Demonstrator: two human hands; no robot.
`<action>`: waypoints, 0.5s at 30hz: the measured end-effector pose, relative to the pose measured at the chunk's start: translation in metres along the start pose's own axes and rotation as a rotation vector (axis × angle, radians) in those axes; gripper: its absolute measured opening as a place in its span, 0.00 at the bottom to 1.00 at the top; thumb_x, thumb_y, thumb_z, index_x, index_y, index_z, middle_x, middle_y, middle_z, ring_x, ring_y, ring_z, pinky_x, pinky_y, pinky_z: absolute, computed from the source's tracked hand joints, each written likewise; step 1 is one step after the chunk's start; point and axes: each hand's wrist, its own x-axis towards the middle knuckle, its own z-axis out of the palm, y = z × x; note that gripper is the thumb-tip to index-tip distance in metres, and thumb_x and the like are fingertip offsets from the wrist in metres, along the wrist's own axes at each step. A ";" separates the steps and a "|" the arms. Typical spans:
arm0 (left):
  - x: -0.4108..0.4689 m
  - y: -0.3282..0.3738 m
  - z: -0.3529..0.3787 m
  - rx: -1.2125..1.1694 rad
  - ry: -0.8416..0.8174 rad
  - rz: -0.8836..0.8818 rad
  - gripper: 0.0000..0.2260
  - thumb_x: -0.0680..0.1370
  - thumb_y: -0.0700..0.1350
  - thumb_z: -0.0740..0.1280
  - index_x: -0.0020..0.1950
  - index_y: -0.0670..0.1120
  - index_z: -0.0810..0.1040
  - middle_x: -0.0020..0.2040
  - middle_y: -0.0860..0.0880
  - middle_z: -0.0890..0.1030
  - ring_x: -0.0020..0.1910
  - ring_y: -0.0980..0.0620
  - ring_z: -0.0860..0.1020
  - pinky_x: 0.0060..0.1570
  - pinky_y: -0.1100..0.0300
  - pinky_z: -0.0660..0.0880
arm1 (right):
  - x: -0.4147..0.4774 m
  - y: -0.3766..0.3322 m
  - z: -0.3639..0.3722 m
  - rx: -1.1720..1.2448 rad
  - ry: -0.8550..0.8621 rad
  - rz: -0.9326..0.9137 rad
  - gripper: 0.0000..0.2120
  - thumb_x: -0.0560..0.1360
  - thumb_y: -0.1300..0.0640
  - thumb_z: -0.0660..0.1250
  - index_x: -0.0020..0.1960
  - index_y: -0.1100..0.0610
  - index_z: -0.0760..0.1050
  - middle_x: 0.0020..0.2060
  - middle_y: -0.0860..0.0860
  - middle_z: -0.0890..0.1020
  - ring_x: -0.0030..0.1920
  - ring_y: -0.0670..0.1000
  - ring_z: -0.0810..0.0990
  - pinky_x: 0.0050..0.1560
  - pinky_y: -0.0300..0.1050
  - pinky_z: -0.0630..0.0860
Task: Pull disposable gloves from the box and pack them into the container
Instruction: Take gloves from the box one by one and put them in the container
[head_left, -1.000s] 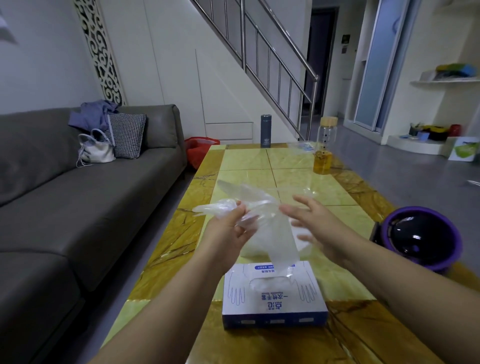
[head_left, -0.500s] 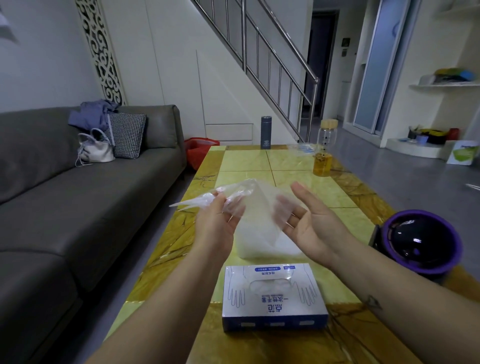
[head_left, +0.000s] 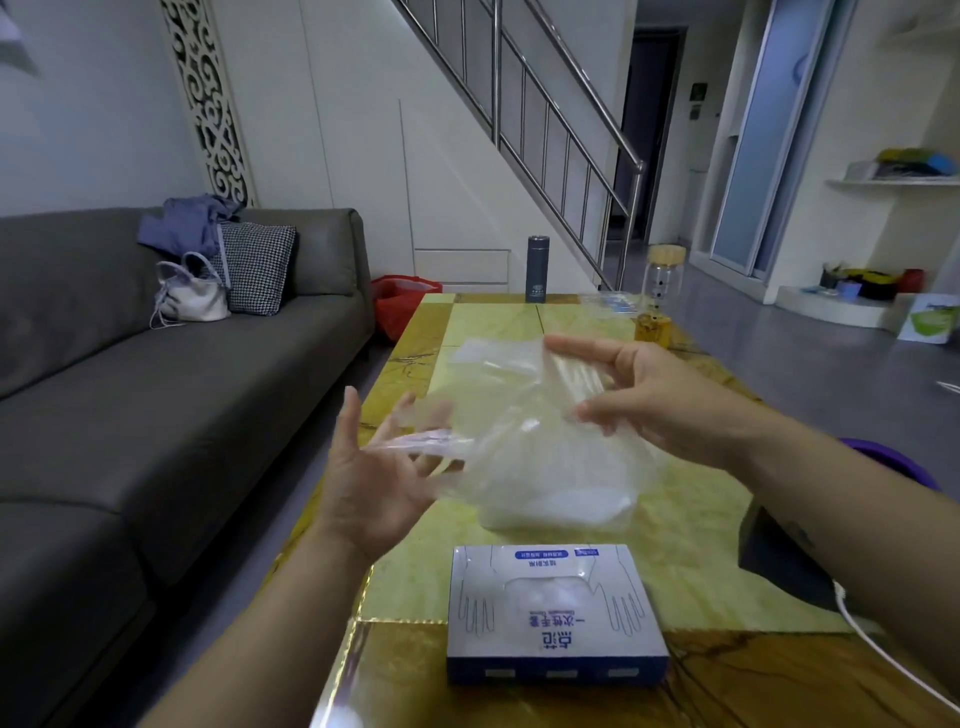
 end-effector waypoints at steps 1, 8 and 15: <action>0.001 0.004 -0.003 0.033 0.007 -0.017 0.40 0.64 0.68 0.70 0.69 0.47 0.69 0.50 0.43 0.83 0.45 0.46 0.82 0.47 0.51 0.79 | 0.000 0.002 -0.002 -0.109 -0.017 0.012 0.32 0.73 0.72 0.66 0.68 0.44 0.68 0.39 0.31 0.79 0.36 0.48 0.73 0.44 0.40 0.74; 0.026 0.005 0.009 0.714 0.028 -0.069 0.26 0.75 0.43 0.69 0.72 0.49 0.65 0.44 0.50 0.84 0.48 0.54 0.82 0.47 0.59 0.78 | 0.019 0.018 -0.009 -0.406 -0.038 0.080 0.34 0.73 0.65 0.67 0.70 0.37 0.64 0.26 0.47 0.71 0.31 0.46 0.70 0.42 0.45 0.71; 0.069 0.017 0.017 0.848 0.216 0.131 0.18 0.77 0.37 0.66 0.67 0.44 0.72 0.47 0.42 0.75 0.39 0.50 0.77 0.38 0.64 0.80 | 0.033 0.013 -0.038 -0.316 -0.029 0.024 0.32 0.74 0.67 0.68 0.71 0.43 0.65 0.34 0.34 0.79 0.28 0.40 0.69 0.38 0.36 0.73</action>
